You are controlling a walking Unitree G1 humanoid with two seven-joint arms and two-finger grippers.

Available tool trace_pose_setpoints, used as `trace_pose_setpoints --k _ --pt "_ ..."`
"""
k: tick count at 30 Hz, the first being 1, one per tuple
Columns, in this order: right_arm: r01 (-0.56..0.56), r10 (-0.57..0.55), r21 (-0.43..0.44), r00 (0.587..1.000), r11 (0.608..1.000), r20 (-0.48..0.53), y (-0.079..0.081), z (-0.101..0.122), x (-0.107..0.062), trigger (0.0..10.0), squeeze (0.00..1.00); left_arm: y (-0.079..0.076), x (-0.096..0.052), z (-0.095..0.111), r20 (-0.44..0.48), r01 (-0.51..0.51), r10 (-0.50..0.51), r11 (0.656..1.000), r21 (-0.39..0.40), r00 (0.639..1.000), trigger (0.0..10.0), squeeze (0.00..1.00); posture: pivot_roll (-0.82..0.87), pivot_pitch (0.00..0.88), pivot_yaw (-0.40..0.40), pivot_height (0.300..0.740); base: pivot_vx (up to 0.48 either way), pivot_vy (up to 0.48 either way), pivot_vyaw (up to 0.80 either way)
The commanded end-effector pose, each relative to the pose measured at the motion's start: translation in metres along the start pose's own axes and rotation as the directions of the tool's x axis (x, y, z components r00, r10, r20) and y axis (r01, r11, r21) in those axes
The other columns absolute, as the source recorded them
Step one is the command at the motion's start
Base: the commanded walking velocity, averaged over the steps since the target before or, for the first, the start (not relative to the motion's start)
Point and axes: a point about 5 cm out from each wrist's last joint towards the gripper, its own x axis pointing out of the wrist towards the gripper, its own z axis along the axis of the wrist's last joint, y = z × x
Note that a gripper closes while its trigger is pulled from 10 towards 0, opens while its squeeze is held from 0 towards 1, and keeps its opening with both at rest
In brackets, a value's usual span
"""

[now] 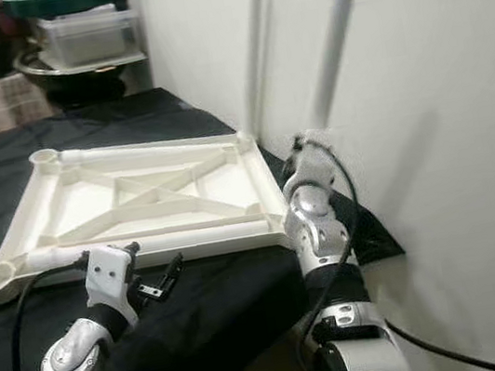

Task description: Building children table

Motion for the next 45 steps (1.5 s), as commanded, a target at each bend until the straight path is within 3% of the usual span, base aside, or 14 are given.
trace_pose_setpoints --k 1,3,5,9,10,11,13,19,26,31,32,37,38,45 --pt "-0.088 0.088 0.034 0.996 0.996 -0.005 0.002 0.007 0.002 10.0 0.0 -0.002 -0.001 -0.004 -0.02 0.001 -0.001 1.0 0.002 1.0 10.0 0.0 0.1 0.0 -0.091 0.74 0.0 0.0 0.0" --pt "-0.307 0.305 0.04 0.951 0.951 0.044 0.009 0.019 0.001 10.0 0.0 -0.003 0.0 -0.005 -0.02 0.002 -0.002 1.0 -0.001 1.0 10.0 0.0 0.09 0.0 -0.084 0.74 0.0 0.0 0.0" --pt "-0.653 0.657 -0.108 0.754 0.749 0.0 -0.001 0.025 -0.011 10.0 0.0 -0.004 0.002 -0.004 -0.018 0.01 -0.01 1.0 -0.002 1.0 10.0 0.0 0.09 0.0 -0.085 0.74 0.0 0.0 0.0" --pt "-0.737 0.732 -0.188 0.673 0.65 -0.105 -0.015 0.018 -0.018 10.0 0.0 -0.004 0.003 -0.004 -0.014 0.011 -0.011 1.0 0.001 1.0 10.0 0.0 0.09 0.0 -0.084 0.74 0.0 0.0 0.0" --pt "-0.735 0.728 -0.205 0.674 0.646 -0.126 -0.021 0.016 -0.017 4.5 0.0 -0.003 0.004 -0.003 -0.013 0.01 -0.01 1.0 0.003 1.0 10.0 0.0 0.09 0.0 -0.083 0.74 0.0 0.0 0.0" --pt "-0.73 0.721 -0.202 0.681 0.653 -0.132 -0.024 0.016 -0.016 2.0 0.0 -0.003 0.004 -0.003 -0.012 0.01 -0.01 1.0 0.004 1.0 10.0 0.0 0.08 0.0 -0.081 0.74 0.0 0.0 0.0" --pt "-0.712 0.704 -0.205 0.7 0.672 -0.121 -0.027 0.016 -0.013 0.0 0.0 -0.003 0.004 -0.003 -0.012 0.011 -0.011 1.0 0.005 1.0 10.0 0.0 0.08 0.0 -0.081 0.74 0.0 0.0 0.0" --pt "-0.339 0.339 -0.151 0.94 0.929 -0.025 -0.036 0.013 0.007 0.0 0.0 -0.005 0.004 -0.004 -0.015 0.02 -0.02 1.0 0.007 1.0 10.0 0.0 0.09 0.0 -0.075 0.74 0.0 0.0 0.0" --pt "0.146 -0.148 -0.036 0.987 0.989 -0.058 -0.052 -0.014 0.003 0.0 0.0 -0.003 0.006 -0.003 -0.013 0.021 -0.021 1.0 0.013 1.0 10.0 0.0 0.09 0.0 -0.073 0.74 0.0 0.0 0.0" --pt "0.205 -0.206 -0.014 0.975 0.979 -0.078 -0.041 -0.024 -0.005 0.0 0.0 -0.003 0.006 -0.003 -0.012 0.022 -0.022 1.0 0.013 1.0 10.0 0.0 0.09 0.0 -0.075 0.74 0.0 0.0 0.0" --pt "0.112 -0.111 0.021 0.993 0.993 -0.047 -0.012 -0.023 -0.013 10.0 1.0 -0.003 0.006 -0.003 -0.011 0.021 -0.021 1.0 0.015 1.0 10.0 0.0 0.09 0.0 -0.082 0.74 0.0 0.0 0.0" --pt "-0.028 0.027 0.044 0.999 0.999 0.036 0.0 -0.002 -0.011 10.0 1.0 -0.003 0.005 -0.003 -0.012 0.013 -0.013 1.0 0.014 1.0 10.0 0.0 0.09 0.0 -0.085 0.74 0.0 0.0 0.0" --pt "-0.149 0.148 0.065 0.989 0.987 0.023 0.004 0.005 -0.006 10.0 0.0 -0.003 0.005 -0.003 -0.011 0.011 -0.011 1.0 0.011 1.0 10.0 0.0 0.08 0.0 -0.086 0.74 0.0 0.0 0.0" --pt "-0.54 0.54 -0.02 0.838 0.841 0.081 -0.007 0.041 -0.006 10.0 0.0 -0.005 0.006 -0.004 -0.009 0.01 -0.01 1.0 0.004 1.0 10.0 0.0 0.08 0.0 -0.085 0.74 0.0 0.0 0.0"
